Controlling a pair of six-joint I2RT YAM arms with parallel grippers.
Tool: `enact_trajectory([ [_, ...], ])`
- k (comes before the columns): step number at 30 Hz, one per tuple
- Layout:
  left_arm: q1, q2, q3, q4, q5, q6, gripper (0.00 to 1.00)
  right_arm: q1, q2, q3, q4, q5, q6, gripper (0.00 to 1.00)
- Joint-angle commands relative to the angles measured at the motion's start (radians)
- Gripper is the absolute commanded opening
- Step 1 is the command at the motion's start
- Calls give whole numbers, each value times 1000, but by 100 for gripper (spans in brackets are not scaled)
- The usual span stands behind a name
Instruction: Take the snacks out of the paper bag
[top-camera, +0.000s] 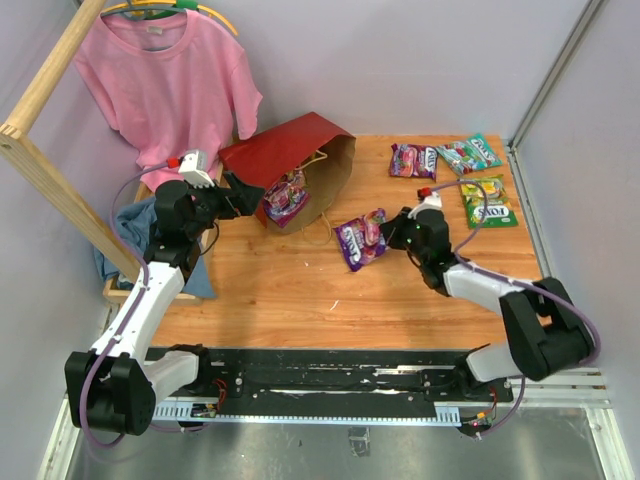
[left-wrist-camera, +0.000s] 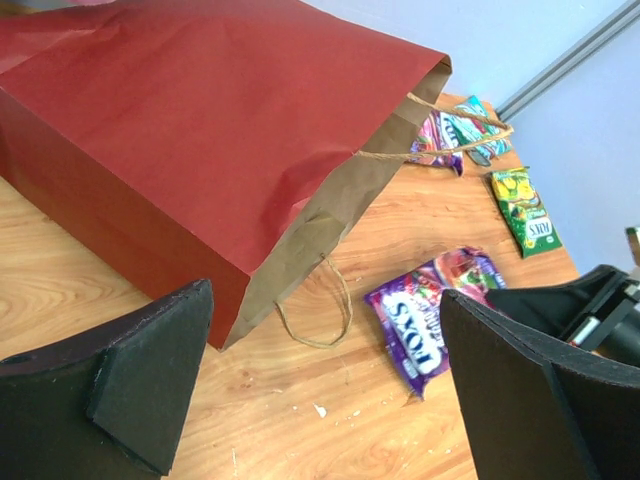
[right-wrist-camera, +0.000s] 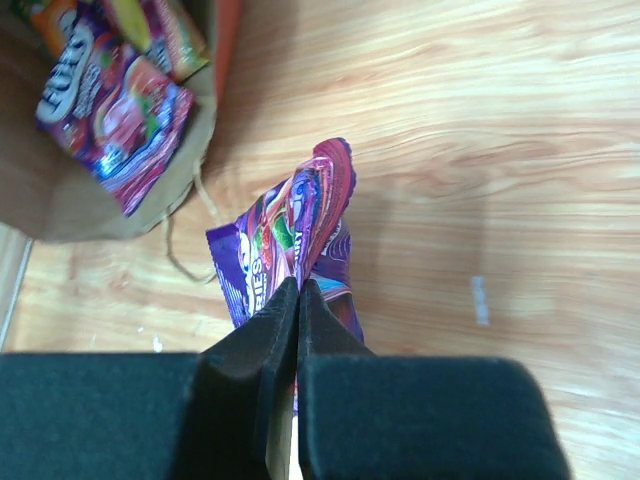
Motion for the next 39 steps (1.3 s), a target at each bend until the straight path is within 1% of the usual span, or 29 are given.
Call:
enact_trajectory([
  [1, 9, -9, 21, 17, -4, 16, 100, -108, -99, -28, -103, 144, -44, 1],
  [5, 9, -20, 17, 12, -12, 19, 100, -235, -104, -43, -160, 195, 0, 1],
  [10, 9, -7, 17, 19, -10, 19, 100, -303, -60, 5, -207, 288, -38, 1],
  [11, 9, -2, 18, 19, -11, 19, 100, -309, -43, 25, -221, 301, -57, 3],
  [12, 9, 4, 19, 21, -10, 19, 100, -318, -26, 55, -248, 310, -69, 9],
  [13, 9, 10, 19, 22, -9, 19, 100, -325, -8, 83, -284, 308, -89, 20],
  [14, 9, 16, 21, 22, -9, 19, 100, -329, 7, 118, -316, 301, -112, 46],
  [15, 9, 21, 23, 20, -9, 19, 100, -330, 16, 146, -355, 298, -130, 67],
  [16, 9, 26, 25, 21, -8, 19, 100, -330, 20, 175, -390, 292, -144, 76],
  [17, 9, 29, 27, 22, -7, 18, 100, -330, 19, 194, -419, 291, -151, 81],
  [20, 9, 35, 29, 22, -8, 16, 100, -321, -21, 213, -467, 296, -155, 87],
  [22, 9, 35, 27, 25, -8, 13, 100, -291, -67, 209, -487, 316, -157, 90],
  [26, 9, 43, 26, 32, -5, 7, 100, -164, -133, 187, -506, 403, -189, 93],
  [29, 9, 50, 25, 41, 5, -1, 100, -53, -108, 176, -505, 485, -199, 99],
  [32, 9, 54, 25, 42, 12, -2, 100, 18, -44, 171, -500, 549, -187, 98],
  [35, 9, 48, 24, 31, 3, 8, 100, 49, 13, 170, -500, 564, -168, 98],
  [39, 9, 40, 22, 28, -9, 16, 100, 52, 65, 168, -522, 615, -135, 98],
])
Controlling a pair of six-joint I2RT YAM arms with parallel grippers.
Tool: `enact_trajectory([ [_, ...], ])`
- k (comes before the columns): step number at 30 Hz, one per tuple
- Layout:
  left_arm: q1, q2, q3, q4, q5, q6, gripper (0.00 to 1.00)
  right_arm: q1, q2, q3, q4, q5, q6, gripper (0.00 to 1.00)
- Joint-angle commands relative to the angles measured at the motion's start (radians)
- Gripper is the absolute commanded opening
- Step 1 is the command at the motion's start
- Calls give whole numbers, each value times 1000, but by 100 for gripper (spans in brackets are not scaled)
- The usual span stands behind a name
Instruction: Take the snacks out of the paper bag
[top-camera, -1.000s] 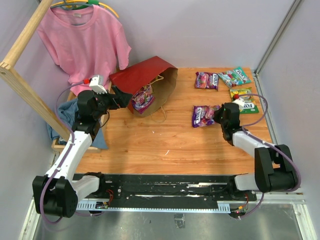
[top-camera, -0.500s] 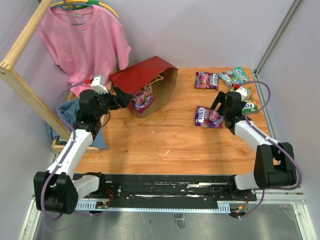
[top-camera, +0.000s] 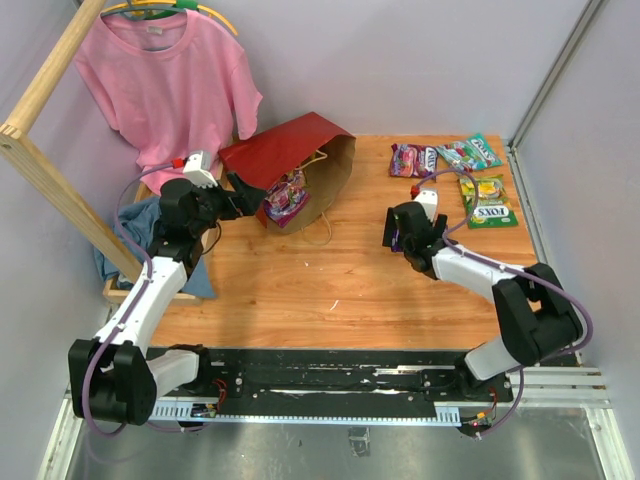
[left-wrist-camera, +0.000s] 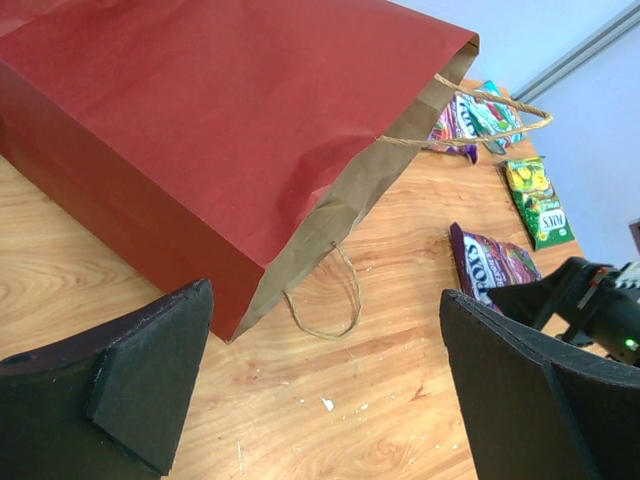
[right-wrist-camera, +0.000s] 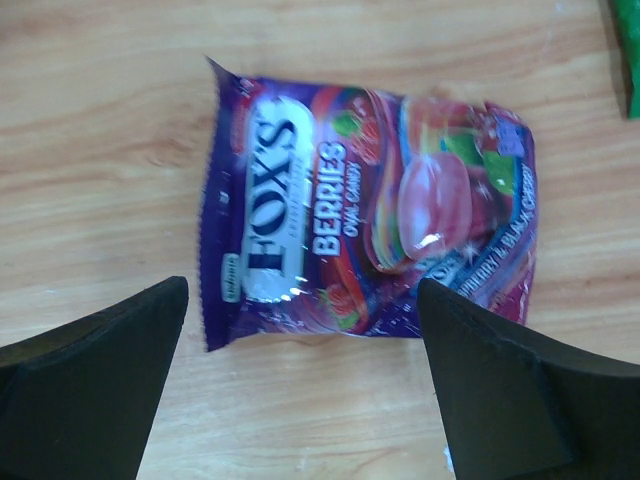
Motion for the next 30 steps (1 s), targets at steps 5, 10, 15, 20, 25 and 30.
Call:
enact_trajectory([
  [5, 9, -5, 22, 29, -6, 19, 100, 11, 39, -34, -47, 154, 57, 98],
  [10, 9, -5, 23, 27, -5, 23, 100, -5, 62, -58, -5, 146, 73, 98],
  [15, 9, -13, 22, 20, -9, 26, 100, -59, 133, -56, 23, 40, 94, 98],
  [20, 9, -12, 22, 24, -9, 26, 100, -85, 186, -22, 24, 8, 78, 98],
  [25, 9, -8, 24, 22, -10, 26, 100, -121, 276, 67, 15, -108, -12, 98],
  [30, 9, -15, 24, 13, -23, 33, 100, -241, 418, 241, -66, -369, -62, 99],
])
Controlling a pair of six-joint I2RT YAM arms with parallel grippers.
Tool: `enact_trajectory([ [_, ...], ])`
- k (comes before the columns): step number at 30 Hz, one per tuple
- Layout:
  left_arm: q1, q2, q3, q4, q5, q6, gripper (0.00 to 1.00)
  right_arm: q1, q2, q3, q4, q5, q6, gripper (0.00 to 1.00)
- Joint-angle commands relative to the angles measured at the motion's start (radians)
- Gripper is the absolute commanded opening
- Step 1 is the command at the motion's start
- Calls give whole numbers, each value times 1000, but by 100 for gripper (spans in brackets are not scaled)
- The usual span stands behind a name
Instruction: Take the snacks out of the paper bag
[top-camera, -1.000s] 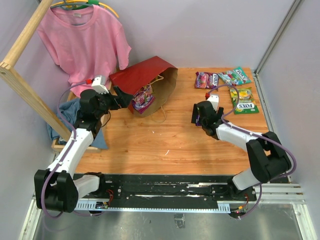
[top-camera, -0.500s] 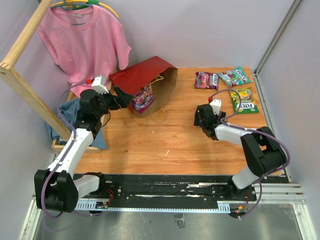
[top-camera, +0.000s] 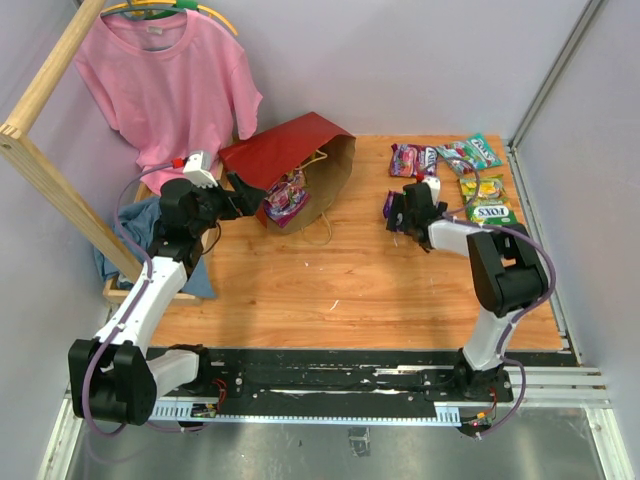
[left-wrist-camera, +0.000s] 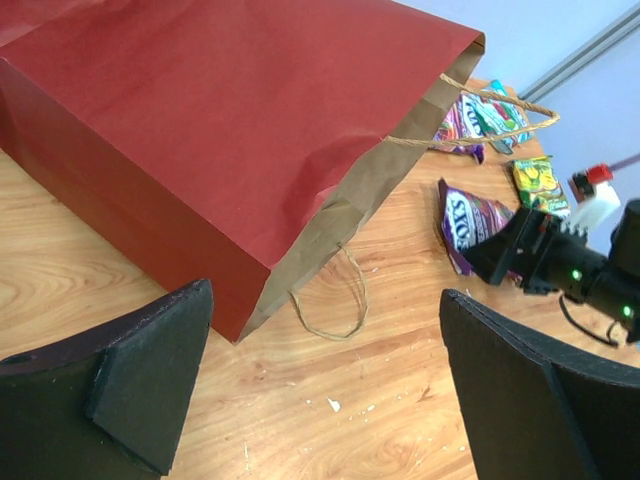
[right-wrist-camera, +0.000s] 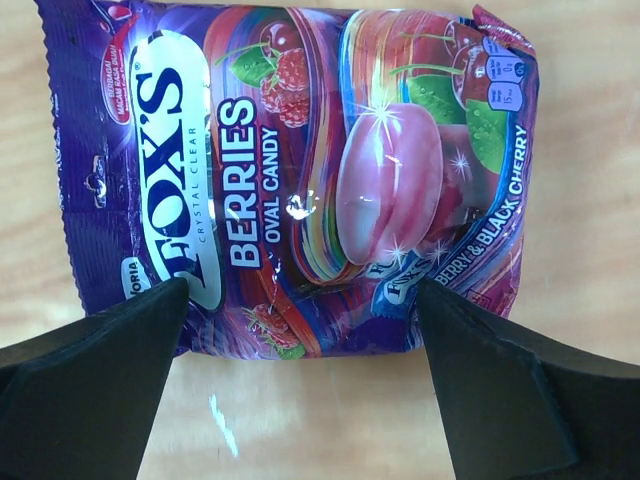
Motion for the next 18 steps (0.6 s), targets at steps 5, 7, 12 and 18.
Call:
enact_trajectory([
  [5, 9, -12, 27, 9, -29, 23, 100, -172, 184, 202, -182, -409, -27, 99],
  [7, 9, -6, 28, 9, -29, 22, 100, -174, 193, 234, -207, -415, -46, 99],
  [12, 9, 2, 29, 8, -26, 21, 100, -189, 241, 346, -327, -414, -136, 99],
  [18, 9, -6, 29, 8, -25, 19, 100, -266, 256, 400, -408, -437, -147, 98],
])
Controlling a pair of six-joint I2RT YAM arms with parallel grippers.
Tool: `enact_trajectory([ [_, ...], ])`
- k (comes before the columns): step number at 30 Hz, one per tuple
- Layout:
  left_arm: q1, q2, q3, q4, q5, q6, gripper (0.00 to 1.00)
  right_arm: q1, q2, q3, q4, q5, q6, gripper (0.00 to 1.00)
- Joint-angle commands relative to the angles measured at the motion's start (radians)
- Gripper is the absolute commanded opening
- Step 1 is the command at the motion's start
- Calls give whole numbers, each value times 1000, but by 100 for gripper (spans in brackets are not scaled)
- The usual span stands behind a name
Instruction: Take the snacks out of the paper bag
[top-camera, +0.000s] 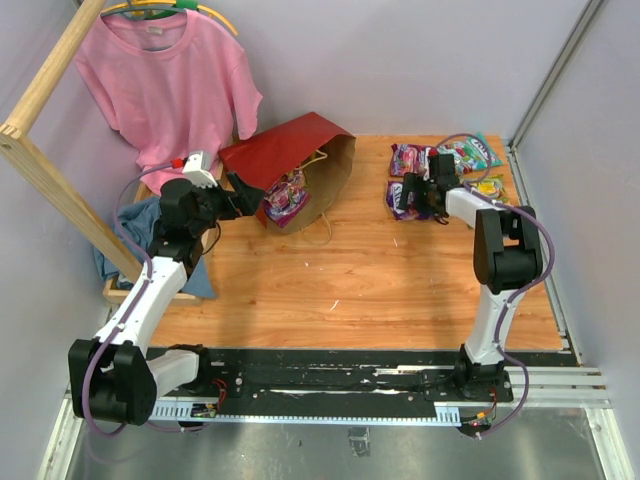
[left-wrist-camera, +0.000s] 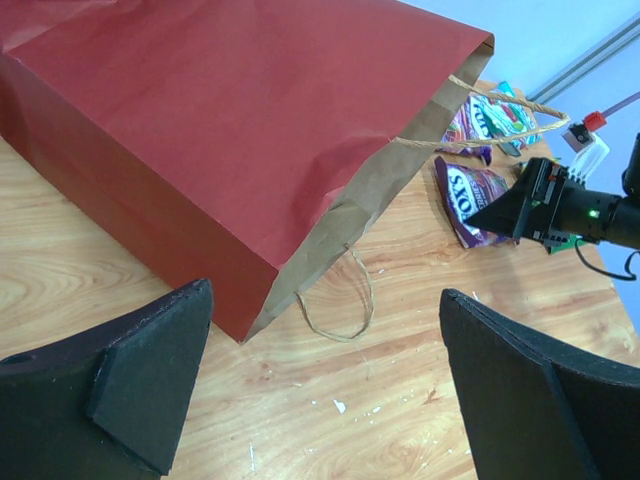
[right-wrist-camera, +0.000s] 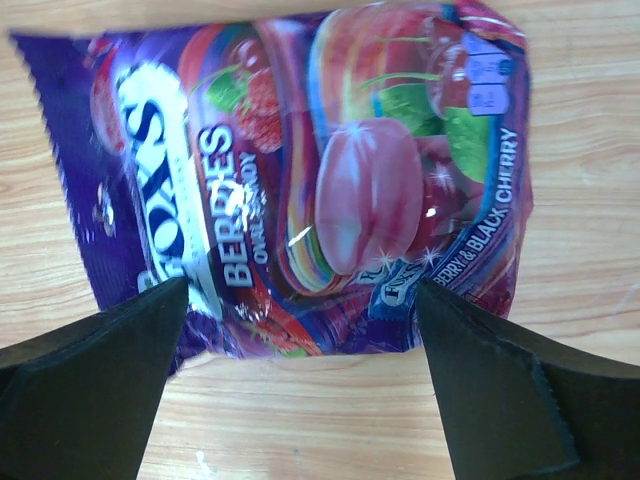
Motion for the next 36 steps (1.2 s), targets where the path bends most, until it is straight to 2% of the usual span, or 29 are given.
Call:
enact_trajectory([
  [1, 9, -6, 28, 12, -8, 11, 100, -74, 50, 16, -166, -39, -18, 98],
  [7, 9, -4, 31, 12, 6, 4, 100, -90, 54, 49, -179, -98, -2, 99],
  [11, 9, -17, 32, 9, 7, 5, 100, -90, -66, -2, -120, -148, 12, 98],
  [21, 9, -45, 30, 7, 29, -9, 100, -84, -338, -89, -136, -23, 27, 99],
  [25, 9, -53, 30, 12, 40, -19, 100, 21, -437, -140, -97, 13, -12, 98],
  [29, 9, -60, 28, 20, 50, -26, 100, 177, -507, -251, 86, -65, 17, 100],
  [33, 9, -59, 25, 26, 64, -42, 100, 344, -468, -320, 318, -134, 90, 84],
  [36, 9, -61, 21, 39, 83, -61, 100, 450, -346, -211, 345, -152, 100, 78],
])
